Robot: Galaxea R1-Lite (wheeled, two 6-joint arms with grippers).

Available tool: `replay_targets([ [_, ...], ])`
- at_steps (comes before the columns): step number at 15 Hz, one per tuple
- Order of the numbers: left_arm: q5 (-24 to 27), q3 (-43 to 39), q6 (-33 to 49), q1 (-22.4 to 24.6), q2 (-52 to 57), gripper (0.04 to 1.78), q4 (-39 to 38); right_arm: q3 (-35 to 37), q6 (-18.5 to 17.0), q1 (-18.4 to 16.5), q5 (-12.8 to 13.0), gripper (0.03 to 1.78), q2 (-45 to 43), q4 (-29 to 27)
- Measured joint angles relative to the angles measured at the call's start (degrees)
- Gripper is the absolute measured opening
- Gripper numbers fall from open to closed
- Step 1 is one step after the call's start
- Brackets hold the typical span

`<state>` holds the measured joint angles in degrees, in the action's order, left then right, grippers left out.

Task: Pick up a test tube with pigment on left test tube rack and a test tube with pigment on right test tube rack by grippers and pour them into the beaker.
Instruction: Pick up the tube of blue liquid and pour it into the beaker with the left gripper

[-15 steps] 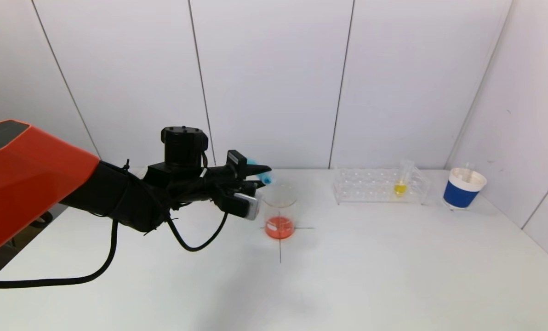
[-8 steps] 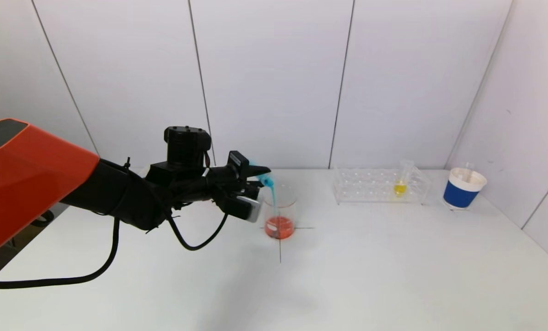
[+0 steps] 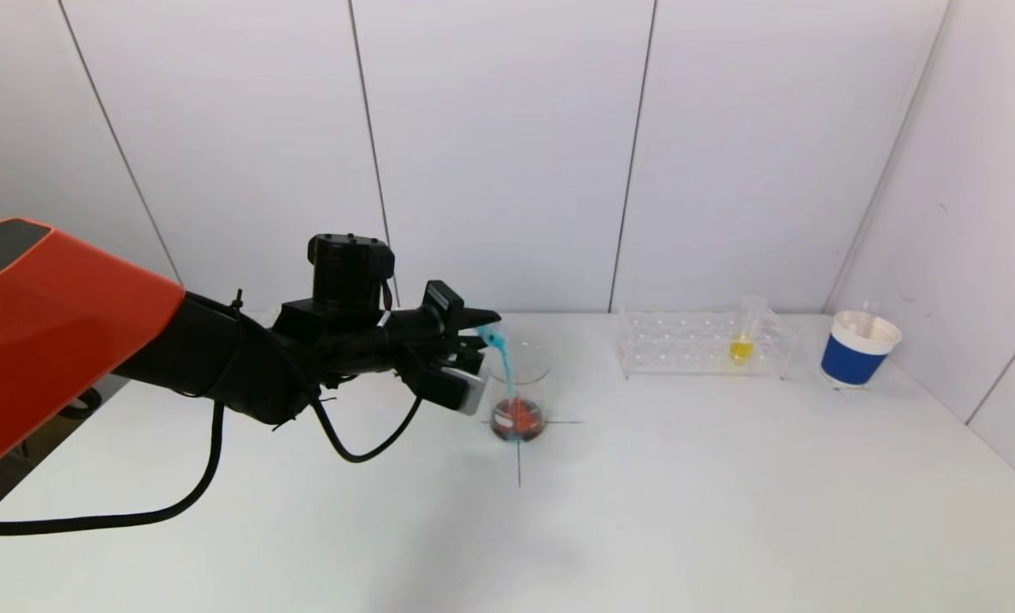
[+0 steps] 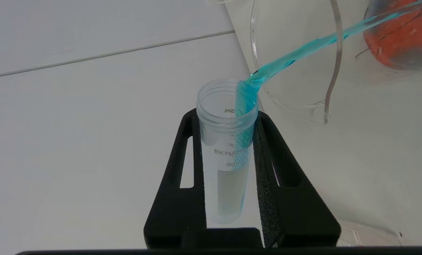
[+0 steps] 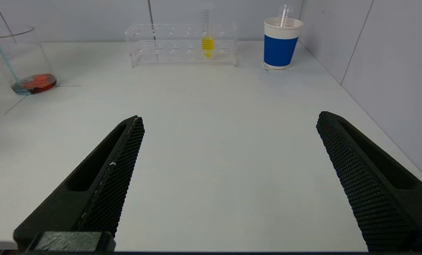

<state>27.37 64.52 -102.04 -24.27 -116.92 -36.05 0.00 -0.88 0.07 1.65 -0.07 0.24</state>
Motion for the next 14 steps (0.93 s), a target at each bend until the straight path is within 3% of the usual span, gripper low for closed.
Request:
replay_targets([
  [14,-3.97,2.67,-3.8,-1.57,-0.22,0.43,3.74,0.0,0.0,0.0,0.0,1.77,0.0,-0.02],
])
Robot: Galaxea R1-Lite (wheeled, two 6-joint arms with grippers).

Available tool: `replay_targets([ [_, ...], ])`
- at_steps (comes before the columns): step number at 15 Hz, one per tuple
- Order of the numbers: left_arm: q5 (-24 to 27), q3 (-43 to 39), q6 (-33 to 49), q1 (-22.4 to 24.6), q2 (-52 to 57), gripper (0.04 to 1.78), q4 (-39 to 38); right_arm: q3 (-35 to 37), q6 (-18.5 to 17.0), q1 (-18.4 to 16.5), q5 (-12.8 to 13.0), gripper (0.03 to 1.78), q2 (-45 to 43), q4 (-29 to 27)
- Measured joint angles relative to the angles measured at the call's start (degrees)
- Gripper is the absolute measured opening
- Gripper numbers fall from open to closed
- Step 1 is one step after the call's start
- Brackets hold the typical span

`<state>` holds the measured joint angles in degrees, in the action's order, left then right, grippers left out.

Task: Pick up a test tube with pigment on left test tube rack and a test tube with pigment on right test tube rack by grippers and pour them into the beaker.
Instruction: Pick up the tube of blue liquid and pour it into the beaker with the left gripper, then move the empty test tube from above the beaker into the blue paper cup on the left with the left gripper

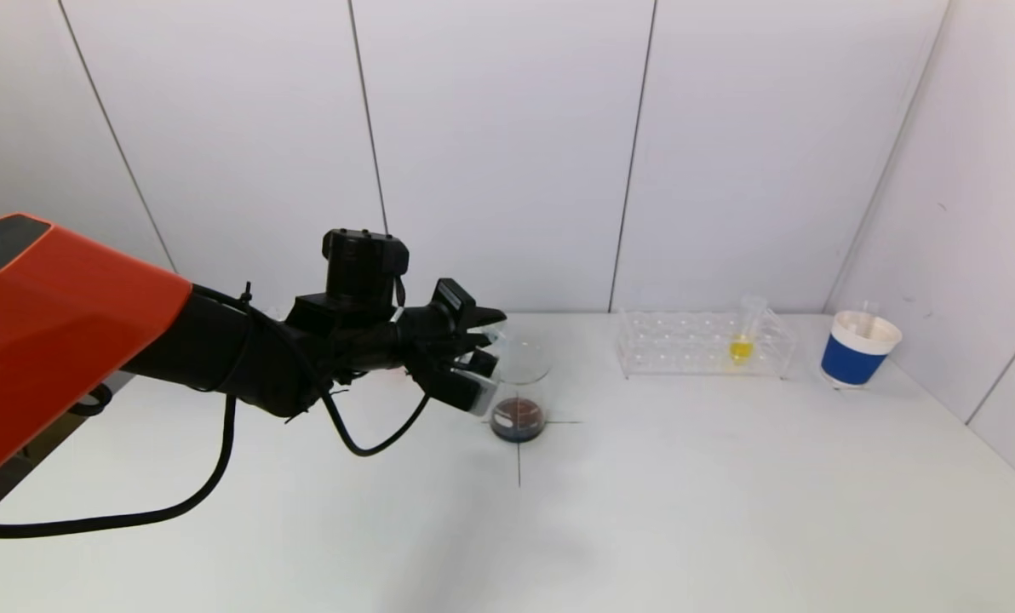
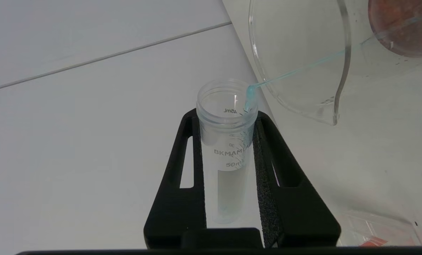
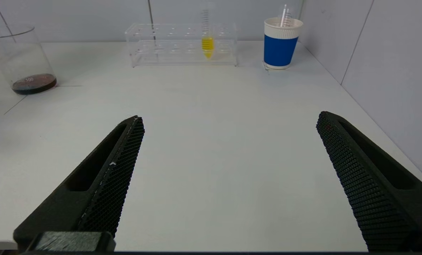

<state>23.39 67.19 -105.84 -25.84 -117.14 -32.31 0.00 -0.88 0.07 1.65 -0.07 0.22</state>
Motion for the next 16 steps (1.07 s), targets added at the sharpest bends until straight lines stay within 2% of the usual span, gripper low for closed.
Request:
replay_targets([
  [16,-2.61,1.96,-3.84,-0.67,0.93,0.43,3.15,0.0,-0.02,0.0,0.02,1.77,0.0,0.02],
])
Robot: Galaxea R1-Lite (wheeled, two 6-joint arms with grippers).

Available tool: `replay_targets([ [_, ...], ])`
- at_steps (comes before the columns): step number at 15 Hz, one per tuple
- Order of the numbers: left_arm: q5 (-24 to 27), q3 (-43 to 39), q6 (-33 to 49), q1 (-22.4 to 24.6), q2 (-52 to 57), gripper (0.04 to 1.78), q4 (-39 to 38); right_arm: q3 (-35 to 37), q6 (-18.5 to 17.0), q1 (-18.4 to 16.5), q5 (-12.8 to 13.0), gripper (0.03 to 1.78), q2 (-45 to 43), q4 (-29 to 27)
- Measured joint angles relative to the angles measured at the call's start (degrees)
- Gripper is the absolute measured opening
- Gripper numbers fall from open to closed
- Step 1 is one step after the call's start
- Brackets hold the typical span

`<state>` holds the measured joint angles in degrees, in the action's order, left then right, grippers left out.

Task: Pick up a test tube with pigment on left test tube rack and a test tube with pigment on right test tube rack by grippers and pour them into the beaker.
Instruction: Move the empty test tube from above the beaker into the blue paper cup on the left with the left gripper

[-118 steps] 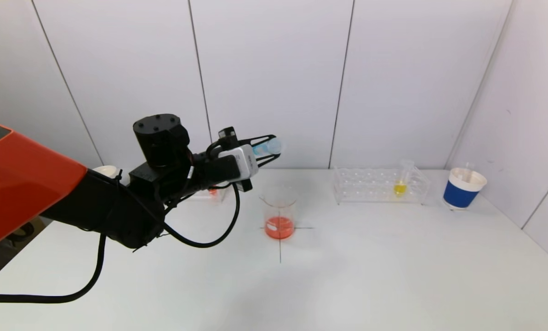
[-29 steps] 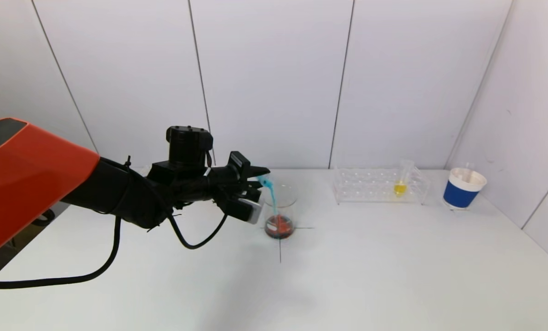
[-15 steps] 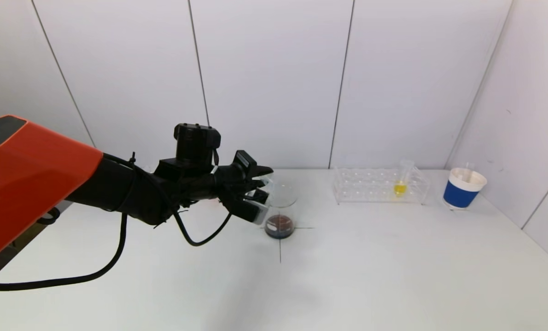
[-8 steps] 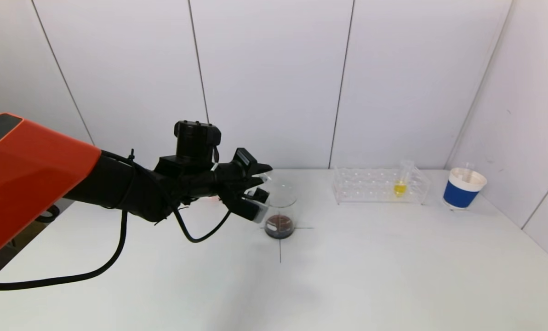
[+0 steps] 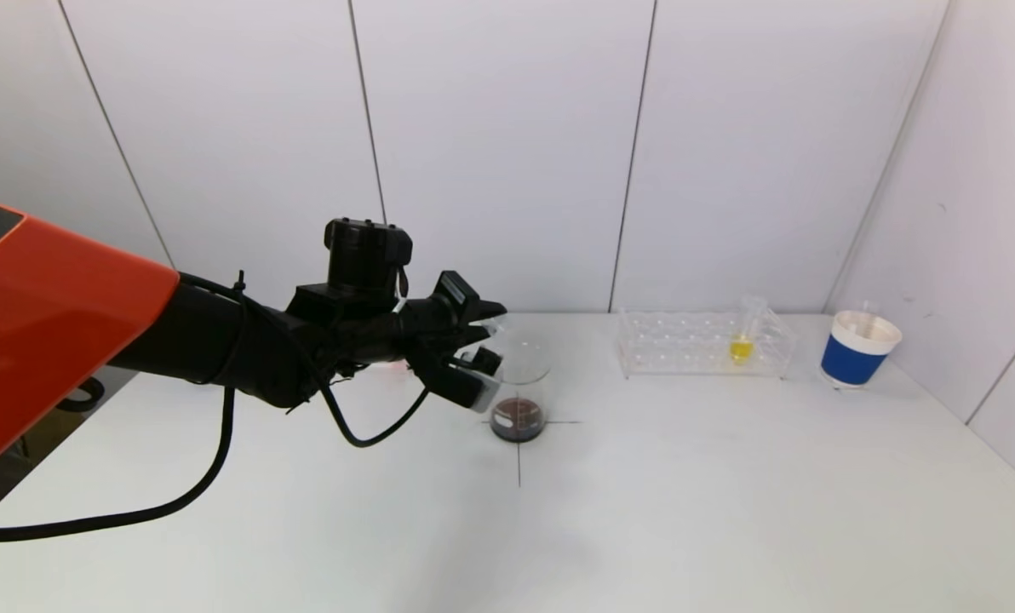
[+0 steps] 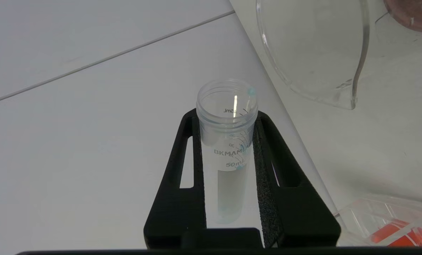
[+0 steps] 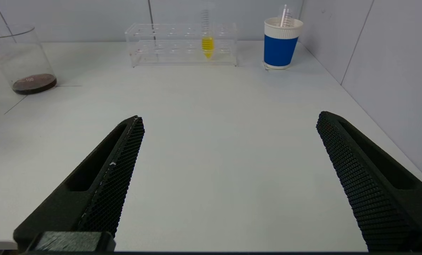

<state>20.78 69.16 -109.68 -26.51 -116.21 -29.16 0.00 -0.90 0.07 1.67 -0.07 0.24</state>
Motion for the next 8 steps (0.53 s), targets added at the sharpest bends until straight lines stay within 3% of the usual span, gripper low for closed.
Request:
replay_targets([
  [8,0.33,-0.23,0.11,-0.09,0.23,0.43,-0.27,0.0,0.0,0.0,0.0,1.77,0.0,0.0],
])
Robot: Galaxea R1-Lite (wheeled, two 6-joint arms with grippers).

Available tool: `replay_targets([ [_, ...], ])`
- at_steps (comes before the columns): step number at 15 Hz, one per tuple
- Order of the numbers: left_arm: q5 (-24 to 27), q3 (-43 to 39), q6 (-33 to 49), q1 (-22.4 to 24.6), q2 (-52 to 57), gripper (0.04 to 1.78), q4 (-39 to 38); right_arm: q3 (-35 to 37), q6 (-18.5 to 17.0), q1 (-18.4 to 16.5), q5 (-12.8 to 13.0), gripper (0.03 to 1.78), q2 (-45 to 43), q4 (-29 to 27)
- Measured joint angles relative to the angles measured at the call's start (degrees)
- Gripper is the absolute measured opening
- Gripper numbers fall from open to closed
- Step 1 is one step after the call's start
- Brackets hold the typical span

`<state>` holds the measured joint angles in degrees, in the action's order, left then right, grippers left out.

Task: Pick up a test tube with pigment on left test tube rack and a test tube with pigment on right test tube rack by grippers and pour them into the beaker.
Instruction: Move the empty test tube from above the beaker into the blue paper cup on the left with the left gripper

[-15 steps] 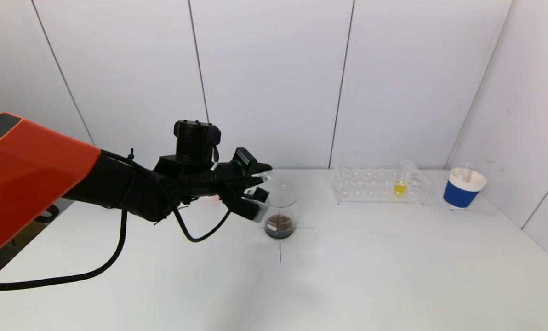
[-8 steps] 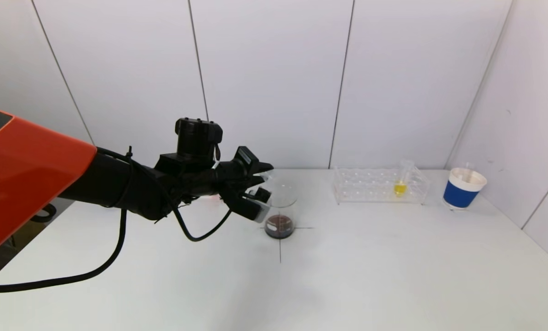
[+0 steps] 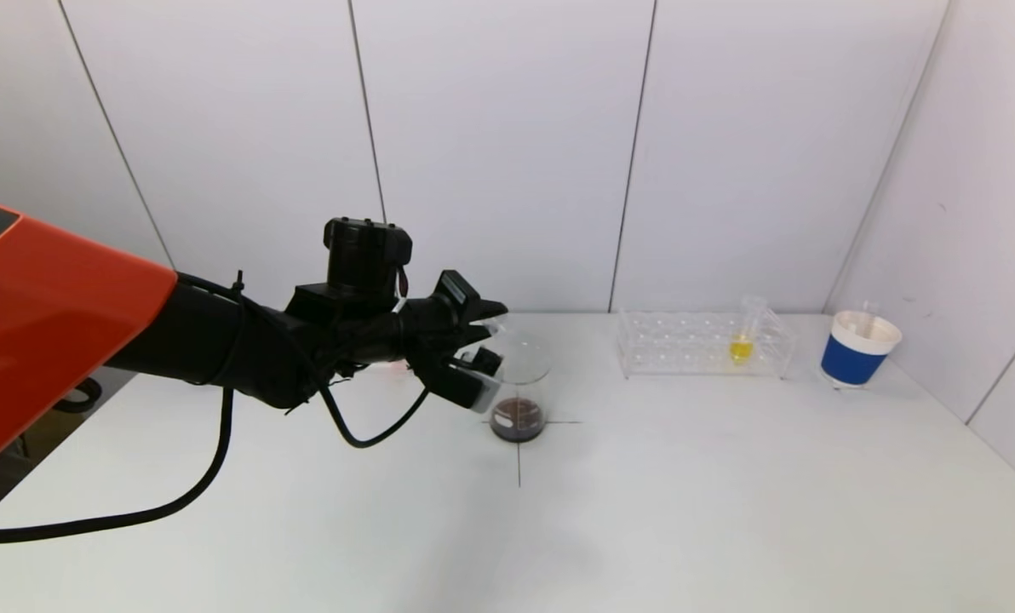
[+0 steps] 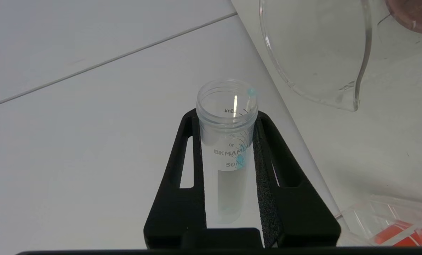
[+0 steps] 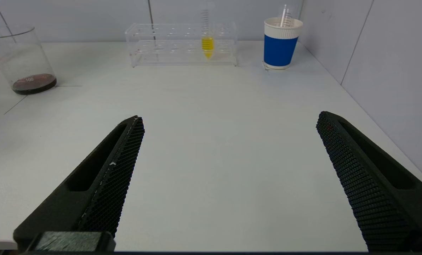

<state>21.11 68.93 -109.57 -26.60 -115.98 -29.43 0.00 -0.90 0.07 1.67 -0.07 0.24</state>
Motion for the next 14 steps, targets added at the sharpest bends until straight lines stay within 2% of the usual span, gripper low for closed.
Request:
replay_targets([
  [7,0.22,-0.21,5.35,0.85,1.05,0.43,-0.28,0.0,0.0,0.0,0.0,1.77,0.0,0.0],
  [14,-0.22,0.63,19.1,0.94,2.26,0.43,0.13,0.0,0.02,0.0,-0.02,1.77,0.0,0.0],
])
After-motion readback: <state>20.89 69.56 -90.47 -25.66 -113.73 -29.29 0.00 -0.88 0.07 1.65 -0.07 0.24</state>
